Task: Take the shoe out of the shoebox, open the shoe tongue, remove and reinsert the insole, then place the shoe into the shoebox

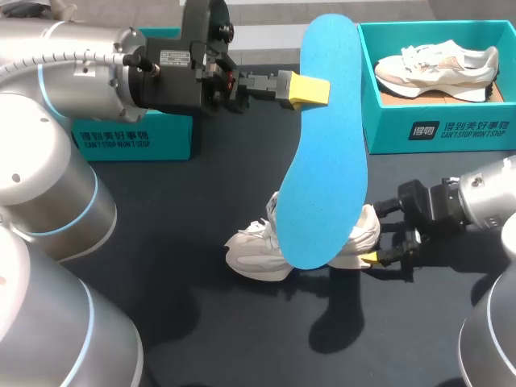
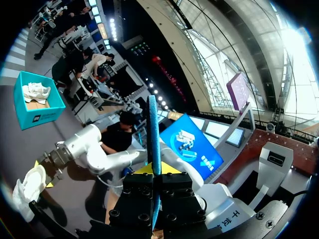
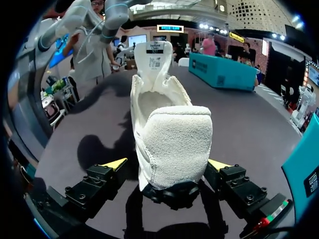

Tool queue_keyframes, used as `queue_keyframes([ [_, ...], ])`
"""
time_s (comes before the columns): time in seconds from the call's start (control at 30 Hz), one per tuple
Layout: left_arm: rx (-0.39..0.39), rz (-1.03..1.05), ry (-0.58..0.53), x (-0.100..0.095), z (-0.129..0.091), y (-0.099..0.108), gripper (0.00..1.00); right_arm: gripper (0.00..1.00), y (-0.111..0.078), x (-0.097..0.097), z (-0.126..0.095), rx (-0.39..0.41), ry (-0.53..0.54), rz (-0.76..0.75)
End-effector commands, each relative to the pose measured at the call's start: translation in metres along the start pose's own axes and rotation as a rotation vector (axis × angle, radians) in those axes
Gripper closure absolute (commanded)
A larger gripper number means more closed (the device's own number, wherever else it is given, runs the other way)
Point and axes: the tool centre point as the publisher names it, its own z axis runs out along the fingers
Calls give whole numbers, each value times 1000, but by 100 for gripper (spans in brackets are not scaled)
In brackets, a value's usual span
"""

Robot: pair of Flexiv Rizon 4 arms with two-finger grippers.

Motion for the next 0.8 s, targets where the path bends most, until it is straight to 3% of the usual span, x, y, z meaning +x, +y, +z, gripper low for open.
queue_keyframes([
  [0.03, 3, 0, 2, -1, 1, 1, 100, 0, 8, 1, -16, 150, 0, 15],
  [0.27, 3, 0, 2, -1, 1, 1, 100, 0, 20, 1, -31, 321, -25, 50],
  [0.8, 3, 0, 2, -1, 1, 1, 100, 0, 20, 1, -31, 321, -25, 50],
])
